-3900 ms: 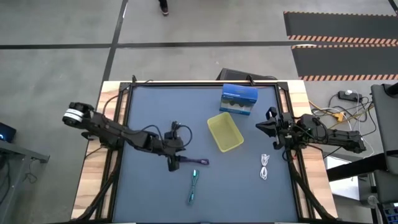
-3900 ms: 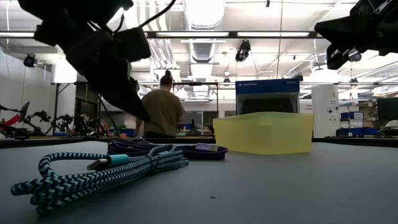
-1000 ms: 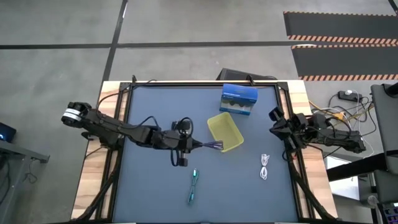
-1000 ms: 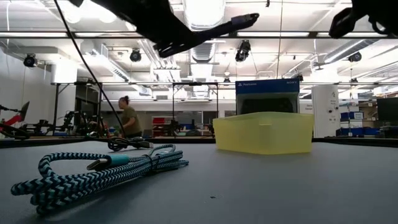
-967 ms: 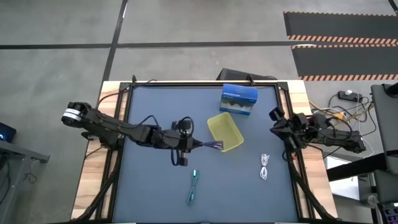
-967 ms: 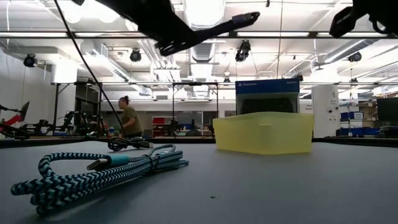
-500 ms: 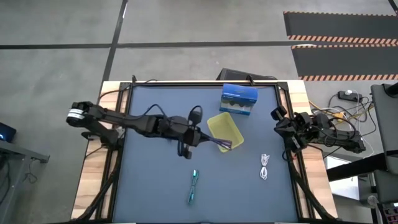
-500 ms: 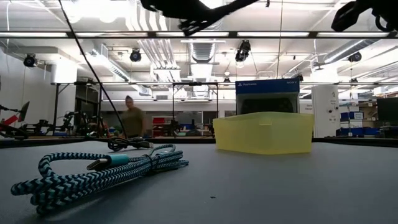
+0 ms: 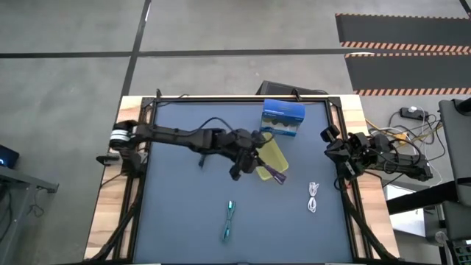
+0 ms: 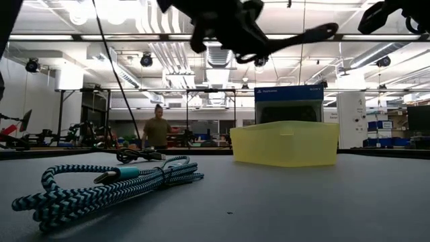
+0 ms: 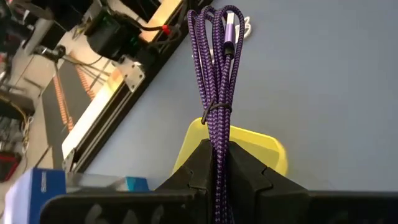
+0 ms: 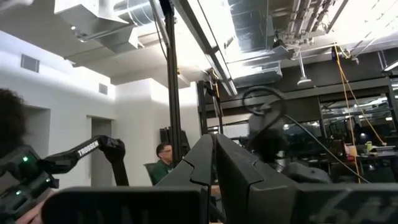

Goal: Pick and place USB-C Cables
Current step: Put the purple charger cable into the yellow bin, then put the white charger cable into the yellow bin

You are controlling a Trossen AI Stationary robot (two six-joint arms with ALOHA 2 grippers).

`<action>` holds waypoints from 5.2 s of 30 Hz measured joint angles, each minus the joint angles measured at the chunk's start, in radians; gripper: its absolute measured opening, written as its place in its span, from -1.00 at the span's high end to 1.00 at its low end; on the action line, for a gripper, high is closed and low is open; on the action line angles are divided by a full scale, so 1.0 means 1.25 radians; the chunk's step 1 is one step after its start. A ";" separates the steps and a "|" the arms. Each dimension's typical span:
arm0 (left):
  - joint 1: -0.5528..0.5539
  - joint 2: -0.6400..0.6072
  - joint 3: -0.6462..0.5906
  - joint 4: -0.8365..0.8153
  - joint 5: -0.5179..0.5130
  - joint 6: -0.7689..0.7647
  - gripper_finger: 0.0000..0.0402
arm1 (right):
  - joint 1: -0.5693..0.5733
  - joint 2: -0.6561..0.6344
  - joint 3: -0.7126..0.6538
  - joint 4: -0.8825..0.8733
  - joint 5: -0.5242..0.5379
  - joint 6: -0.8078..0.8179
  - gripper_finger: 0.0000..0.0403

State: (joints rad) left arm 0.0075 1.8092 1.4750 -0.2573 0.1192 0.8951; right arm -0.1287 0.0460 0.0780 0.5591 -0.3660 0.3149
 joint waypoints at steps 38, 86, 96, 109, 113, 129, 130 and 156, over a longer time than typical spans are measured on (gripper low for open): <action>0.125 0.139 0.048 0.042 0.008 -0.137 0.67 | 0.000 0.002 0.000 -0.056 0.000 -0.020 0.94; -0.105 -0.508 -0.665 0.280 -0.379 -0.923 0.67 | -0.001 0.012 0.000 -0.102 0.062 -0.082 0.94; -0.105 -0.507 -0.671 0.217 -0.431 -1.036 0.67 | 0.000 0.012 0.000 -0.101 0.063 -0.043 0.94; -0.048 -0.507 -0.671 -0.138 -0.519 -1.370 0.67 | 0.000 0.012 0.000 -0.090 0.085 -0.058 0.94; -0.021 -0.507 -0.674 -0.175 -0.520 -1.443 0.67 | 0.000 0.012 0.000 -0.090 0.085 -0.061 0.94; -0.022 -0.507 -0.673 -0.135 -0.512 -1.441 0.67 | 0.000 0.013 0.000 -0.098 0.085 -0.064 0.94; -0.022 -0.507 -0.673 -0.135 -0.512 -1.441 0.67 | 0.000 0.013 0.000 -0.098 0.085 -0.056 0.94; -0.022 -0.507 -0.671 0.066 -0.519 -1.253 0.67 | 0.153 0.427 0.276 -0.217 0.126 0.181 0.94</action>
State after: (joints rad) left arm -0.0196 1.1755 0.6361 -0.1744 -0.5297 -0.6707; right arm 0.0619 0.5794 0.4226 0.2879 -0.2085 0.5410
